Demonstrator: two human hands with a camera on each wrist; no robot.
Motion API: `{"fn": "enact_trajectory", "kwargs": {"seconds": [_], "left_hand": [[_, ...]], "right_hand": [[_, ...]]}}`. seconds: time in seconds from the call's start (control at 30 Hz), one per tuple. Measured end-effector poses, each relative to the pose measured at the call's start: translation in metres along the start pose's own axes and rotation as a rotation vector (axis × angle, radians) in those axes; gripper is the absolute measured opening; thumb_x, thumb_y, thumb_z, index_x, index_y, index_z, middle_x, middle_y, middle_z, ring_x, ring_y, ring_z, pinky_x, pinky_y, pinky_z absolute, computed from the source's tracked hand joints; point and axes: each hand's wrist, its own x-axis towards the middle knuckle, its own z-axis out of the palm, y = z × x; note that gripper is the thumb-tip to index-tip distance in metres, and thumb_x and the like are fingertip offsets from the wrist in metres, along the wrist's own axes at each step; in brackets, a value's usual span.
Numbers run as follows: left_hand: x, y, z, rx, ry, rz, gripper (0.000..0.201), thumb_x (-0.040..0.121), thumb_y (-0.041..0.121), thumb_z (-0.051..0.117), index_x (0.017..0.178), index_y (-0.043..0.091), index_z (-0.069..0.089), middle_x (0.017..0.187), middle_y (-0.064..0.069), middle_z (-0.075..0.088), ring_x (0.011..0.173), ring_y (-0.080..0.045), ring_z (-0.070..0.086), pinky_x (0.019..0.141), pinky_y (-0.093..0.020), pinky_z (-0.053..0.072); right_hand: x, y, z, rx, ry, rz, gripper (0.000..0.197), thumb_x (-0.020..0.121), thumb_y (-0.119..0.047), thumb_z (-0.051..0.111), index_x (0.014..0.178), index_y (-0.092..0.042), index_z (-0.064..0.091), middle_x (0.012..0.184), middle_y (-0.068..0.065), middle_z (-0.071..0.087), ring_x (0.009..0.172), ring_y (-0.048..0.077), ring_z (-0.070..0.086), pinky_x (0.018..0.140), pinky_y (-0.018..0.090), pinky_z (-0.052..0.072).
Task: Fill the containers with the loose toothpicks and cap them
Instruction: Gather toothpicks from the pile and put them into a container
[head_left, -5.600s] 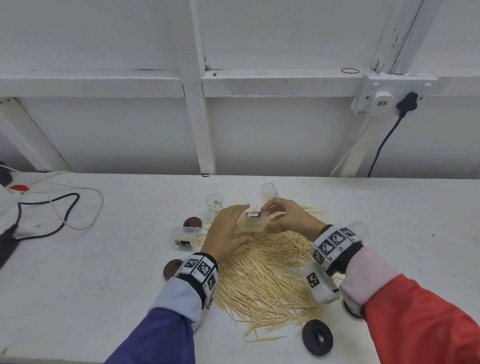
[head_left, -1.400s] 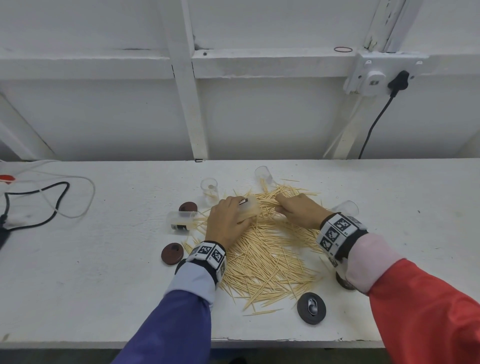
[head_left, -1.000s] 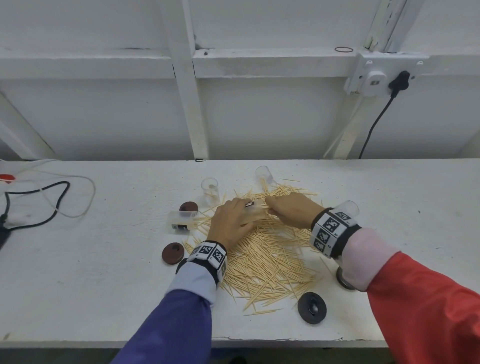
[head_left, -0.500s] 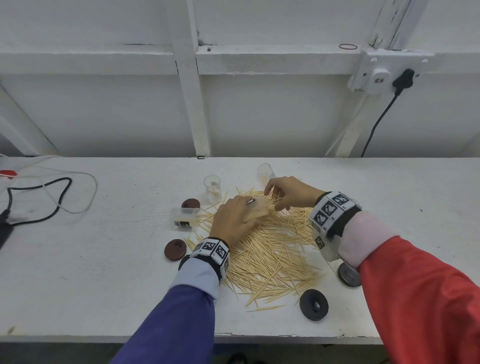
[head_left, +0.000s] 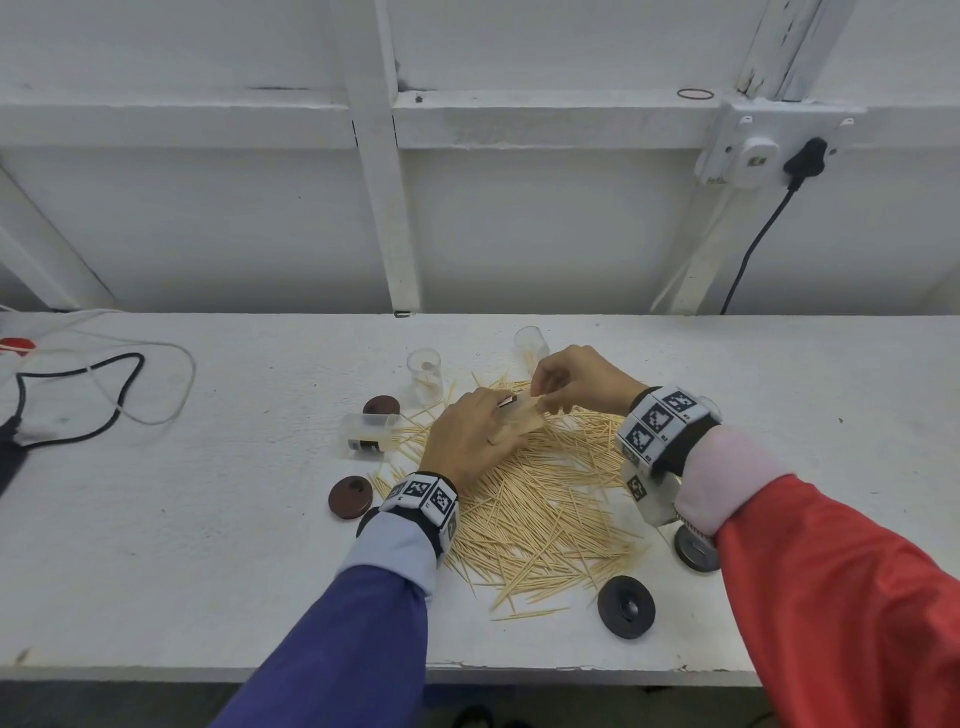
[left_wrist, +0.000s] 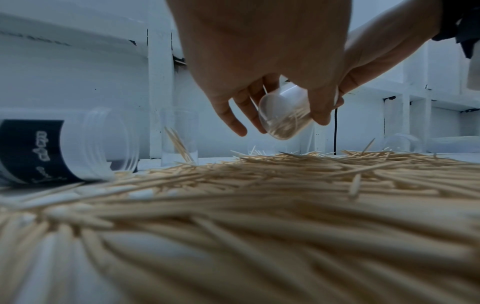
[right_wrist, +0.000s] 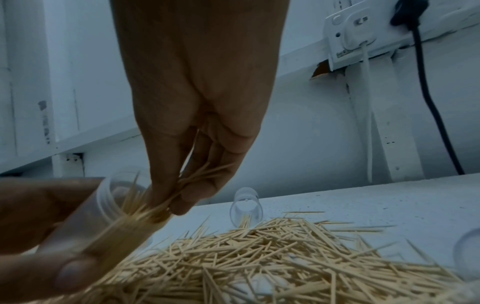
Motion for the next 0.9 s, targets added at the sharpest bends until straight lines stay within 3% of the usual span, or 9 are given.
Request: {"fn": "enact_trajectory", "kwargs": {"seconds": [0.1,0.23,0.4,0.6,0.8,0.9], "left_hand": [[0.000,0.001,-0.001,-0.012,0.032,-0.022,0.061,0.083,0.051,0.069,0.132,0.019,0.052,0.121,0.005,0.058,0.110,-0.013,0.054,0.084,-0.029,0.045],[-0.001,0.001,-0.001,-0.005,0.030,-0.035,0.062,0.084,0.052,0.068,0.134,0.019,0.051,0.123,0.006,0.057,0.112,-0.011,0.052,0.083,-0.024,0.040],[-0.001,0.000,0.000,-0.017,0.011,-0.010,0.061,0.084,0.052,0.068,0.133,0.019,0.051,0.125,0.005,0.057,0.113,-0.012,0.052,0.085,-0.027,0.044],[-0.002,0.001,-0.001,-0.034,0.018,0.018,0.061,0.084,0.054,0.068,0.132,0.018,0.052,0.122,0.005,0.058,0.110,-0.011,0.054,0.084,-0.030,0.048],[-0.002,0.002,-0.002,-0.027,0.035,-0.012,0.064,0.083,0.057,0.066,0.132,0.019,0.052,0.122,0.006,0.058,0.109,-0.010,0.053,0.082,-0.029,0.047],[-0.002,0.002,-0.002,-0.021,0.035,-0.015,0.062,0.084,0.056,0.066,0.132,0.019,0.052,0.122,0.006,0.058,0.111,-0.010,0.053,0.083,-0.030,0.048]], "right_hand": [[-0.001,0.000,-0.005,0.019,-0.004,-0.002,0.019,0.079,-0.004,0.077,0.097,-0.007,0.073,0.080,0.004,0.070,0.062,0.012,0.063,0.057,0.018,0.053],[-0.003,0.001,-0.014,0.033,-0.053,0.034,0.037,0.072,0.003,0.080,0.106,-0.007,0.072,0.100,0.005,0.071,0.080,0.012,0.065,0.068,0.020,0.056],[-0.005,0.002,-0.014,0.036,0.067,-0.004,0.017,0.075,0.006,0.077,0.089,-0.004,0.075,0.085,0.008,0.074,0.078,0.018,0.072,0.072,0.026,0.059],[-0.004,-0.003,-0.002,0.062,0.168,-0.026,0.012,0.078,0.006,0.075,0.087,-0.001,0.075,0.071,0.003,0.071,0.057,0.002,0.066,0.058,0.015,0.052],[-0.005,-0.001,-0.005,0.104,0.190,-0.009,0.018,0.076,0.002,0.077,0.094,-0.002,0.075,0.087,0.006,0.074,0.080,0.010,0.070,0.069,0.013,0.054],[-0.005,0.002,-0.005,0.098,0.205,0.007,0.018,0.080,0.007,0.072,0.094,-0.003,0.075,0.086,0.006,0.073,0.081,0.012,0.070,0.071,0.013,0.054]]}}
